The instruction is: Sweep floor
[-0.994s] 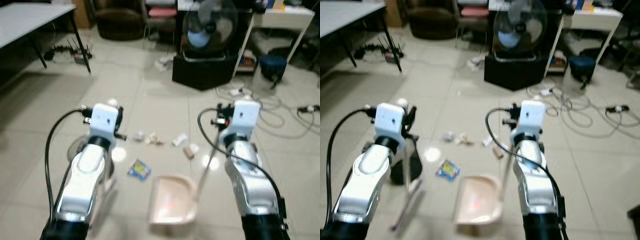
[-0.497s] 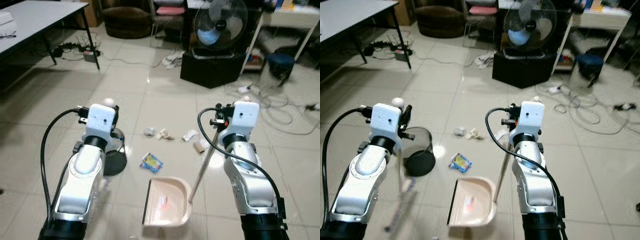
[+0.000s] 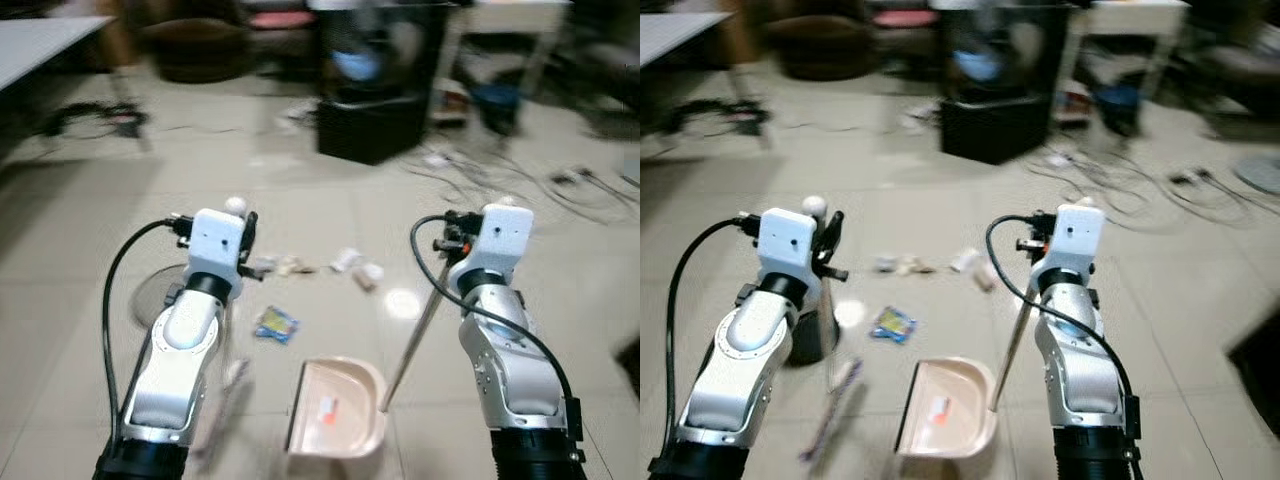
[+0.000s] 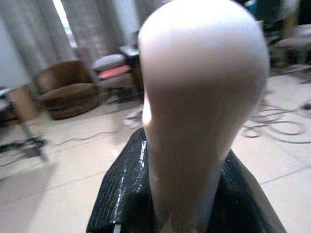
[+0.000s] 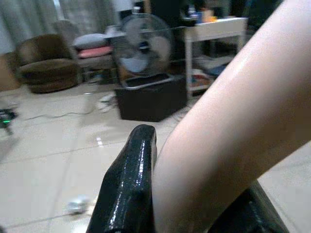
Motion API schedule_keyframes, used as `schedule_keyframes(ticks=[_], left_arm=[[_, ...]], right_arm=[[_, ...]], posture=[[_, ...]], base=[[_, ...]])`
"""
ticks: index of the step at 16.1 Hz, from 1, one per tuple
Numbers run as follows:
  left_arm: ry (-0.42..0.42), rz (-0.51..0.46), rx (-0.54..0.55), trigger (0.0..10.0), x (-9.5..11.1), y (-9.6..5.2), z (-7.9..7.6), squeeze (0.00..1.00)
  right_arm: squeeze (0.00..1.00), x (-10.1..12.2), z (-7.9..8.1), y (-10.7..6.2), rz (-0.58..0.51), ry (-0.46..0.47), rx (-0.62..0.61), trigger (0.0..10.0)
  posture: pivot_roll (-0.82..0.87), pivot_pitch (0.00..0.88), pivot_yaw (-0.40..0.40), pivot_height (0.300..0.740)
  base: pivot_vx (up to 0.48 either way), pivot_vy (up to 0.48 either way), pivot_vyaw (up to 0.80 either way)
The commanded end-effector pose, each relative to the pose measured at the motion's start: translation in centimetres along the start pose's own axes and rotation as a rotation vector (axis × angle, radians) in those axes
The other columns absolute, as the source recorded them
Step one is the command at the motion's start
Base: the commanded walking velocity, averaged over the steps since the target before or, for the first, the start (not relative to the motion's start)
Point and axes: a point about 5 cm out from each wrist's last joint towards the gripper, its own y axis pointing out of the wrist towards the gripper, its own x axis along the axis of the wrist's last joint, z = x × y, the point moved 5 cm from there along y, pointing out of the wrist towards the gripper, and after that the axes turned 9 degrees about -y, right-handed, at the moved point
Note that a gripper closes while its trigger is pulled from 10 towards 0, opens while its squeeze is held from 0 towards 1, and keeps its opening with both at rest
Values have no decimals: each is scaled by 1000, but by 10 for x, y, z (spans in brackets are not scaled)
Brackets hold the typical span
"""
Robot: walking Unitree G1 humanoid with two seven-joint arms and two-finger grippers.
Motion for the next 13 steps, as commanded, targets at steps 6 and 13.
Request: schedule_keyframes(ticks=[6,13], left_arm=[[8,-53,10,10000,13,4,4,0],[9,-61,14,10000,15,6,4,0]], right_arm=[[0,19,-1,2,-64,-25,-6,10000],[0,18,-1,2,-62,-36,-10,10000]], posture=[[-99,0,37,740],[-99,0,36,740]], base=[[290,0,-249],[352,0,0]])
